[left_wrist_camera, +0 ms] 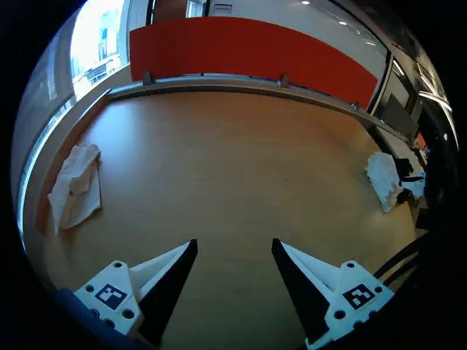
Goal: Fold towel
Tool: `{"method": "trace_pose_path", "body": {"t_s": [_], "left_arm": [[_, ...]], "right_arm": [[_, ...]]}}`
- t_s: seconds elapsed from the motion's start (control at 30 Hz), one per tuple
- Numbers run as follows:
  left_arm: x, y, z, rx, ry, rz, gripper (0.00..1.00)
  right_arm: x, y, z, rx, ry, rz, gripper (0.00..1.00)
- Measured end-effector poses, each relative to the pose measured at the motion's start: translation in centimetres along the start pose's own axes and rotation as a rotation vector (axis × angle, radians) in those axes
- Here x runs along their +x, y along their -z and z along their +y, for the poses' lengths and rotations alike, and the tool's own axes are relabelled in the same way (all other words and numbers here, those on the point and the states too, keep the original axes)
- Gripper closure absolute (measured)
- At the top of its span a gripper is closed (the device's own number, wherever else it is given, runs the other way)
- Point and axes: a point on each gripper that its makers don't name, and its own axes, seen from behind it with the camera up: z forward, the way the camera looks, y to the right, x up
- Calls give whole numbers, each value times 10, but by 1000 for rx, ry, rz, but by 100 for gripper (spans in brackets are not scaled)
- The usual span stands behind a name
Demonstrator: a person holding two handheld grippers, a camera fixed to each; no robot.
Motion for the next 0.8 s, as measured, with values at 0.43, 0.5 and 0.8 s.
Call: {"method": "trace_pose_path", "body": {"t_s": [0.43,0.5,0.8], "left_arm": [[-6,7,-15,21,29,4,6],[-7,8,-16,22,31,4,6],[-7,7,-15,19,26,3,6]], "right_arm": [[17,-24,-34,39,42,3,49],[15,-26,-33,36,46,-1,49],[4,-28,-33,31,64,-24,88]]}}
